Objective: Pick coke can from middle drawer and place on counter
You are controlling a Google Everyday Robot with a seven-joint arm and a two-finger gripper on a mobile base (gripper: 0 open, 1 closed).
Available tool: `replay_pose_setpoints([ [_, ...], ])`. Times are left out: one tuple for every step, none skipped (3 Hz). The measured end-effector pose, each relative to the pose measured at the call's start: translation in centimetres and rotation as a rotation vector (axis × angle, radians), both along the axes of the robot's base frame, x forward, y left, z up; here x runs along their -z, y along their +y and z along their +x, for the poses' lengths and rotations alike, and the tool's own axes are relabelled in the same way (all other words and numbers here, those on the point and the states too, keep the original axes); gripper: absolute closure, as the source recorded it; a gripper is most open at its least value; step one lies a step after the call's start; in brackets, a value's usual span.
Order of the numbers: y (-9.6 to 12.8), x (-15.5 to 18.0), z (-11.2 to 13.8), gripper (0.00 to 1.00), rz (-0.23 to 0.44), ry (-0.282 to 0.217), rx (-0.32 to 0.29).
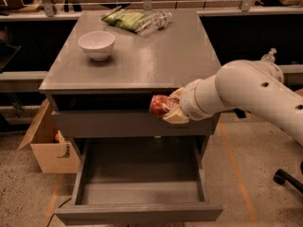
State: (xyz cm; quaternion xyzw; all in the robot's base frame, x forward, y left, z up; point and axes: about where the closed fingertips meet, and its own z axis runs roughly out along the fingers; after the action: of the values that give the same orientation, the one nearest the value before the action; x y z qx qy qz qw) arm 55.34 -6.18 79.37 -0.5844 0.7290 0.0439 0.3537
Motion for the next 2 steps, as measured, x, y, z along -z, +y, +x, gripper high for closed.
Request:
replay_pose_setpoints([
  [-0.1, -2.7, 1.1, 1.0, -0.032, -0.05, -0.018],
  [0.4, -5.7, 1.9, 1.0, -0.078, -0.114, -0.049],
])
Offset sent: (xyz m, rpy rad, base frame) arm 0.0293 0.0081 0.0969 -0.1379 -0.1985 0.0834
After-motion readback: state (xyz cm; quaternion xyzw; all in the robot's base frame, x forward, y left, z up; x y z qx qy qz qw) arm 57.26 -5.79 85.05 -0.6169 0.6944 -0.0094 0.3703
